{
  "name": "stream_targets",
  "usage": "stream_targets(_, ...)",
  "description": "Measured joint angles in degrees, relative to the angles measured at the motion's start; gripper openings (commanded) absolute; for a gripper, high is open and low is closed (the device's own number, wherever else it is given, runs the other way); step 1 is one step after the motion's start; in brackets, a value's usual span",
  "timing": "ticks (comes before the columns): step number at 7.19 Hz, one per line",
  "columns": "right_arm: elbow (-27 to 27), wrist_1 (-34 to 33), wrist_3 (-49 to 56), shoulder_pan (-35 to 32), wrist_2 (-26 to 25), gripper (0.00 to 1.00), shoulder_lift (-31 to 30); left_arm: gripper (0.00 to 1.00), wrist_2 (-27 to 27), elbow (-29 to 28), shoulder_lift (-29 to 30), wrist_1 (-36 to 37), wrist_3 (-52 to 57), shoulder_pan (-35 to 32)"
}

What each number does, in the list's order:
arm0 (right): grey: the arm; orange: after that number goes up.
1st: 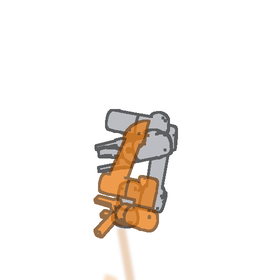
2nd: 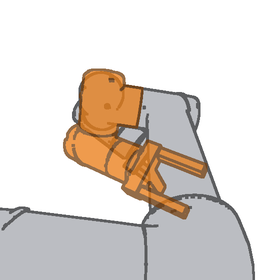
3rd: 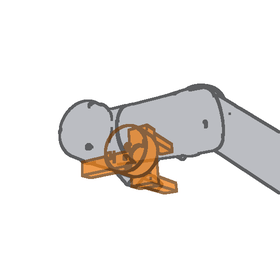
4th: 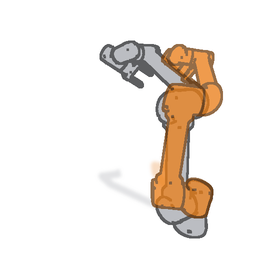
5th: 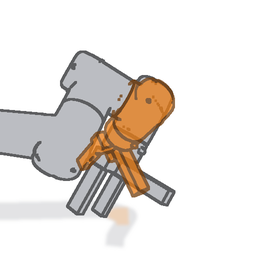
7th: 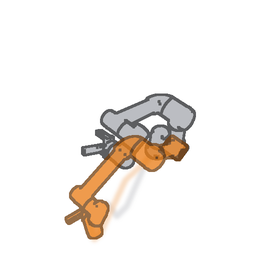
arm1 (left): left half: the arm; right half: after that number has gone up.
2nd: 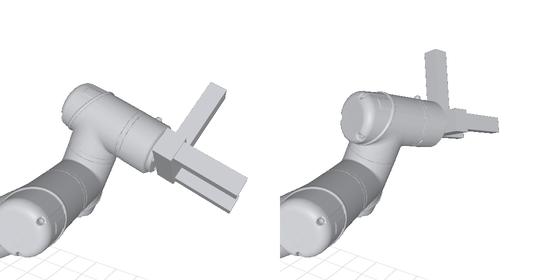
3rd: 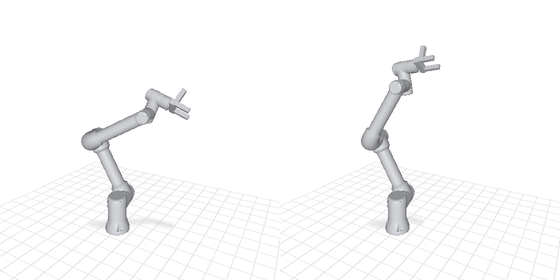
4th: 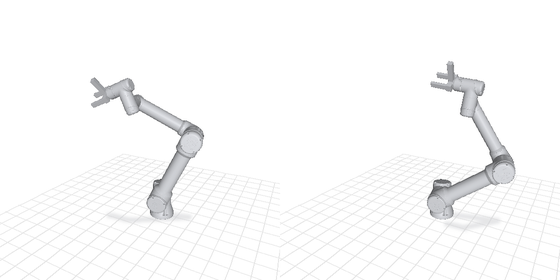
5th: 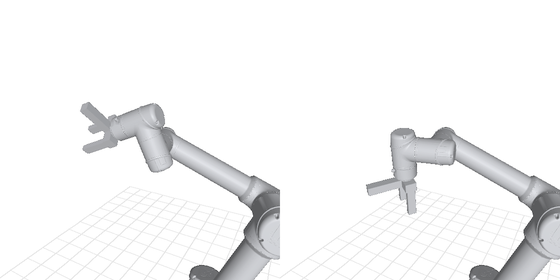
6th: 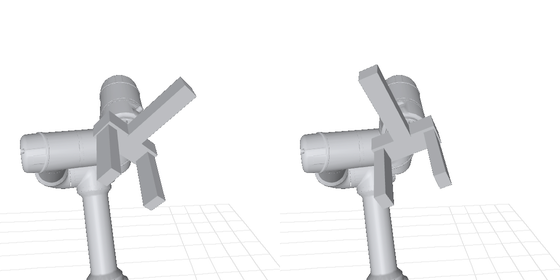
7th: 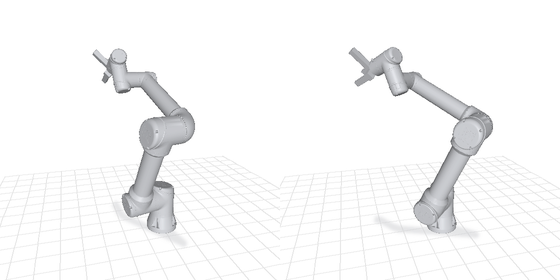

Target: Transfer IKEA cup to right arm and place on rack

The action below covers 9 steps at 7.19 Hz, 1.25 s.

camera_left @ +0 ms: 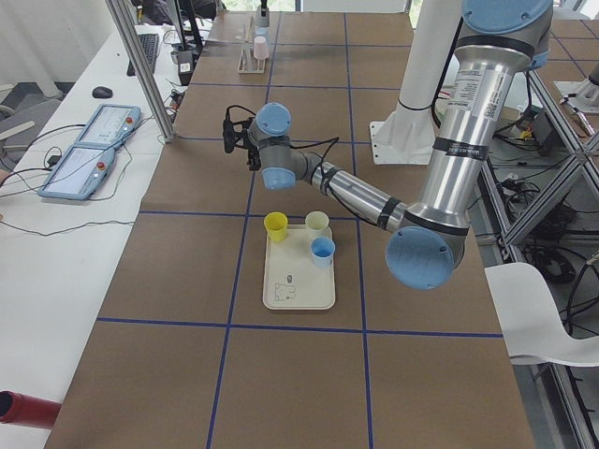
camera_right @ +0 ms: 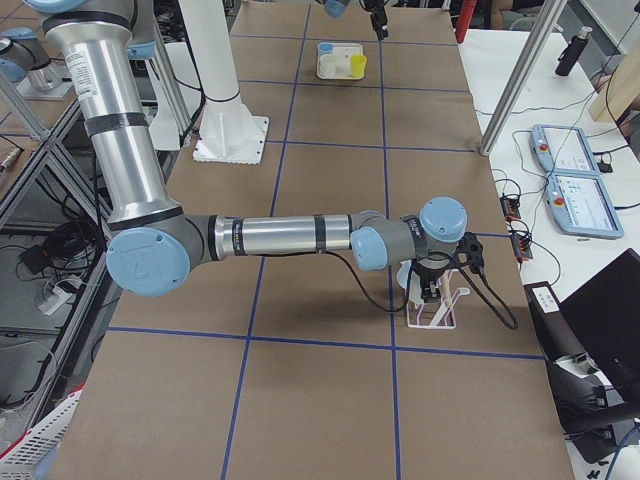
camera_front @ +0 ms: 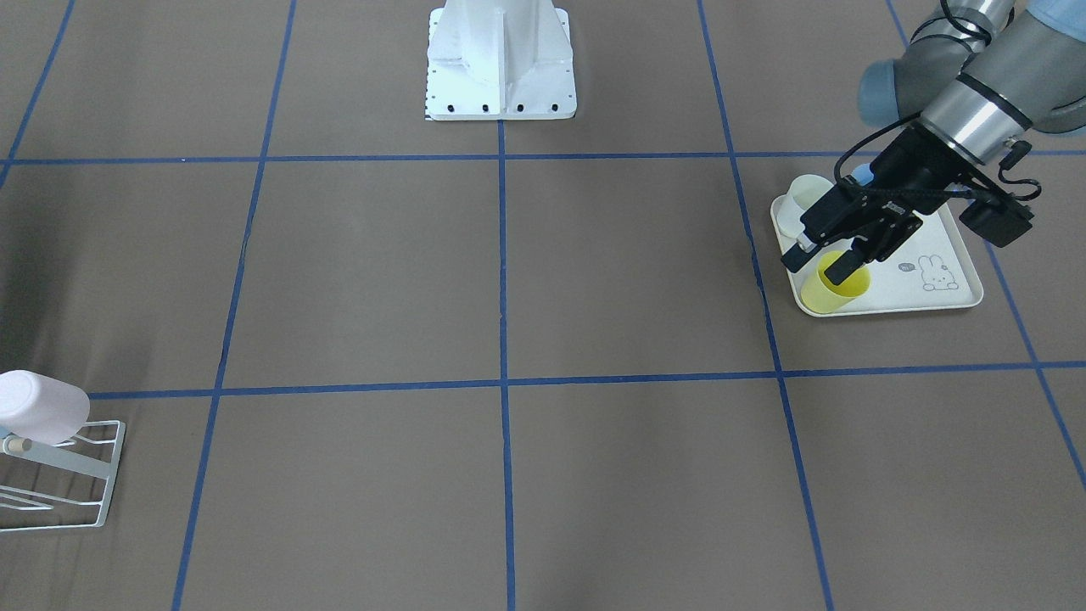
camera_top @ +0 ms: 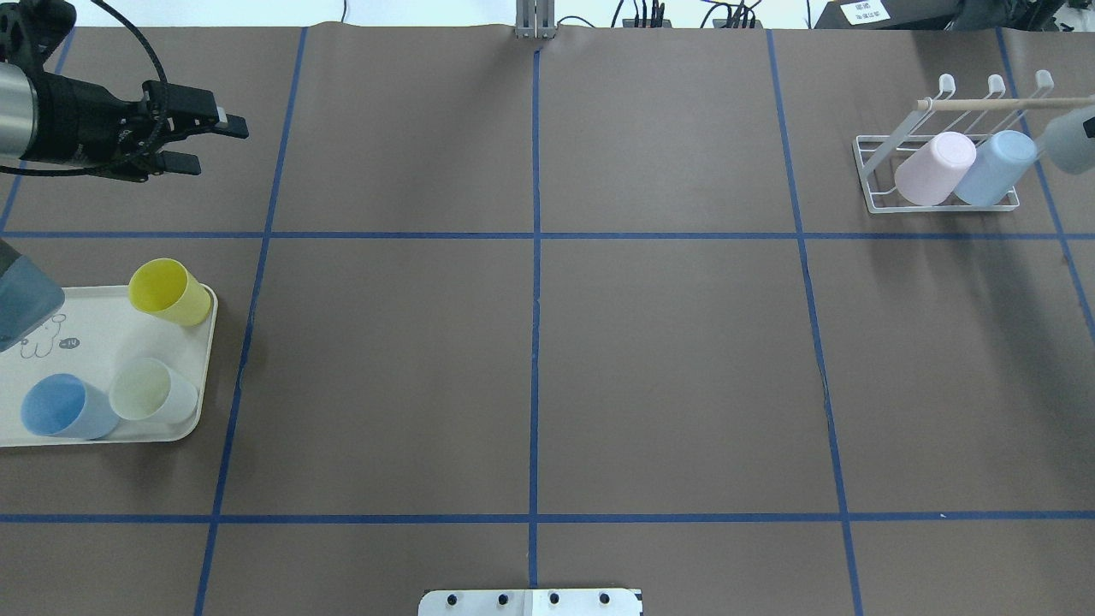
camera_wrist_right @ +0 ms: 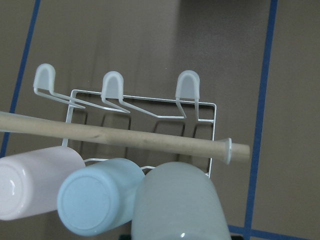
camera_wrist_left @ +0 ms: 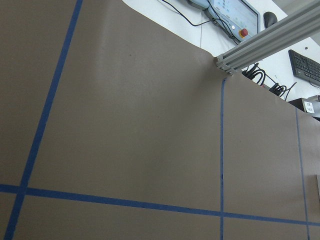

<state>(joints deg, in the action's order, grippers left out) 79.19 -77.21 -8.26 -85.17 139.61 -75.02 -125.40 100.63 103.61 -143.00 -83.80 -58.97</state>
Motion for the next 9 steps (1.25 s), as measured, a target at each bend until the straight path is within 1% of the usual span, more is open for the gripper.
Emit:
stream_targets(3, -1.7, 0.0, -0.1, 1.4, -0.2, 0.0, 1.3, 1.0, 0.0, 0.0, 0.0, 0.0, 0.0, 0.0)
stream_targets(5, -4.6, 0.0, 0.0, 2.3, -0.3, 0.0, 3.2, 1.0, 0.1, 0.1, 0.0, 0.0, 0.0, 0.0)
stream_targets(6, -5.7, 0.0, 0.0, 2.7, -0.3, 0.11, 4.0, 1.0, 0.1, 0.3, 0.0, 0.0, 0.0, 0.0)
stream_targets(7, -6.5, 0.0, 0.0, 3.0, -0.4, 0.15, 4.5, 1.0, 0.1, 0.6, -0.1, 0.0, 0.0, 0.0)
stream_targets(8, -7.2, 0.0, 0.0, 3.4, -0.5, 0.29, 4.8, 1.0, 0.1, 0.7, -0.1, 0.0, -0.1, 0.0)
stream_targets(9, -7.7, 0.0, 0.0, 3.8, -0.5, 0.49, 5.1, 1.0, 0.2, 0.7, -0.2, 0.0, -0.1, 0.0)
